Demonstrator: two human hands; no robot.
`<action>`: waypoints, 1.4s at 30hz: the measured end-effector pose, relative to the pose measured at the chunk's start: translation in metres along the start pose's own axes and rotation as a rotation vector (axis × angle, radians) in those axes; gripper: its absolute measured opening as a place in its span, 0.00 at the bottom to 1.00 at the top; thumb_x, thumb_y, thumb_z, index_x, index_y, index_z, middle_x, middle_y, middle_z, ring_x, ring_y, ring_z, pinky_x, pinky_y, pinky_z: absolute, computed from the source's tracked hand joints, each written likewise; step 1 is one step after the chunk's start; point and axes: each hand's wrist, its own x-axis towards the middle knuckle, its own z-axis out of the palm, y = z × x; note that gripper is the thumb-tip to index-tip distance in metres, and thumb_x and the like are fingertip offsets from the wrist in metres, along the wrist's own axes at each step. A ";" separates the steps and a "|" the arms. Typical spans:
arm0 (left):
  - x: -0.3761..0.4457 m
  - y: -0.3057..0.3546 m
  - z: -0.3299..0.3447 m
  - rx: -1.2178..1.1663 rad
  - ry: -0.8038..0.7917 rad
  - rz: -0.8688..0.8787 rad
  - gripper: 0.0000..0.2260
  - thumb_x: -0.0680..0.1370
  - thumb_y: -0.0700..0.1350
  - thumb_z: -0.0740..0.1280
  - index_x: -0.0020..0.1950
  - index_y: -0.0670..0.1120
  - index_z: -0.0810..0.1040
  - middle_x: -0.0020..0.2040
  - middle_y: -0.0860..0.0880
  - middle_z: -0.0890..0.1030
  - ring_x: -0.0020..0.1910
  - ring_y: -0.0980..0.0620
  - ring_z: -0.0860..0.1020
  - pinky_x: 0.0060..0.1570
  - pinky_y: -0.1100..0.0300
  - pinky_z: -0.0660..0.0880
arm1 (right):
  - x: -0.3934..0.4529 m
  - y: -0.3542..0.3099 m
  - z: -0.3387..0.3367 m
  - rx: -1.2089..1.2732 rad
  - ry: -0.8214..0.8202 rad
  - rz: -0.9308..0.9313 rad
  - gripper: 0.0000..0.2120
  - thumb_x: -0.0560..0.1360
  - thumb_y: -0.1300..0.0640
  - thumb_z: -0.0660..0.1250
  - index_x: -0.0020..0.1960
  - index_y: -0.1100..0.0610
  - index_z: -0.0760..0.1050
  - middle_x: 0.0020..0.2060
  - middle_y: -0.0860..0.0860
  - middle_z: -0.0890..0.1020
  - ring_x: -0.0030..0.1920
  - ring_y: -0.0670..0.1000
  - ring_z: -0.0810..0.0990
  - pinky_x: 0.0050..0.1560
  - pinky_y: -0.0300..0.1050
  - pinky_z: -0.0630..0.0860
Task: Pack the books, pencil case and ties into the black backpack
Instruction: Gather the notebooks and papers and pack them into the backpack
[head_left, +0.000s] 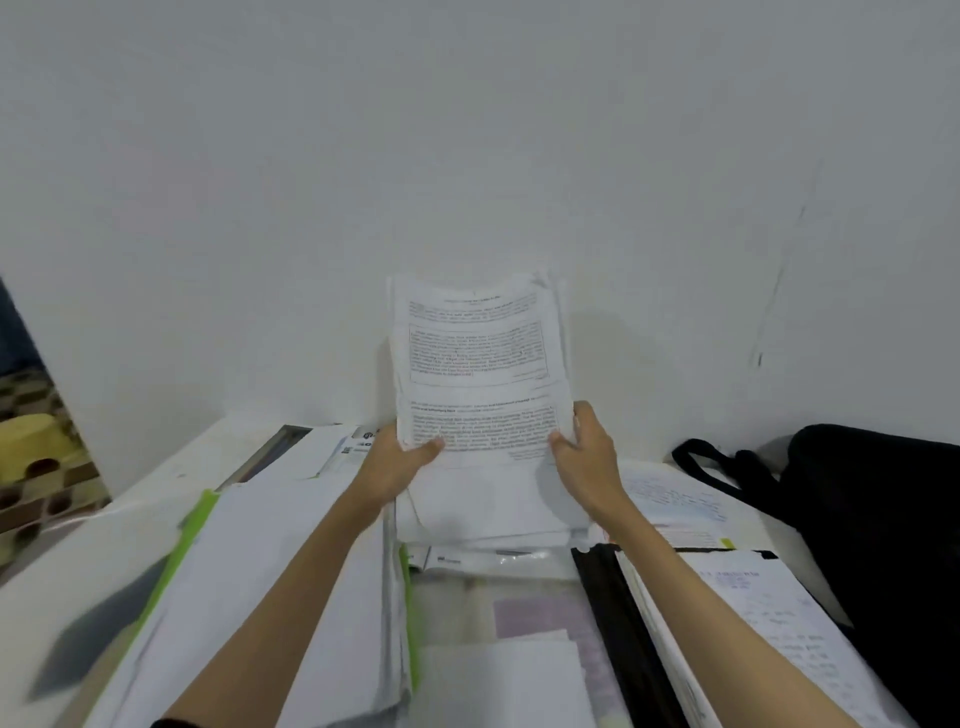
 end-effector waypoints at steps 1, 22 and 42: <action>-0.011 -0.003 -0.013 -0.043 0.031 -0.037 0.16 0.79 0.40 0.65 0.66 0.45 0.73 0.61 0.50 0.78 0.58 0.51 0.77 0.56 0.59 0.73 | -0.005 -0.008 0.007 0.027 -0.049 0.009 0.05 0.78 0.67 0.57 0.51 0.60 0.67 0.41 0.46 0.76 0.42 0.47 0.74 0.39 0.33 0.71; -0.119 -0.126 -0.194 0.483 0.339 -0.512 0.24 0.72 0.52 0.71 0.61 0.38 0.74 0.57 0.41 0.78 0.54 0.43 0.78 0.54 0.49 0.76 | -0.089 -0.010 0.159 -0.308 -0.435 0.221 0.13 0.72 0.50 0.67 0.38 0.54 0.65 0.37 0.49 0.70 0.39 0.50 0.70 0.32 0.40 0.60; -0.060 -0.114 -0.193 -0.331 -0.130 -0.469 0.30 0.67 0.40 0.76 0.67 0.42 0.72 0.58 0.44 0.81 0.56 0.42 0.80 0.58 0.46 0.76 | -0.079 -0.022 0.178 -0.227 -0.097 0.518 0.13 0.75 0.55 0.67 0.39 0.58 0.64 0.35 0.50 0.69 0.33 0.46 0.66 0.32 0.41 0.62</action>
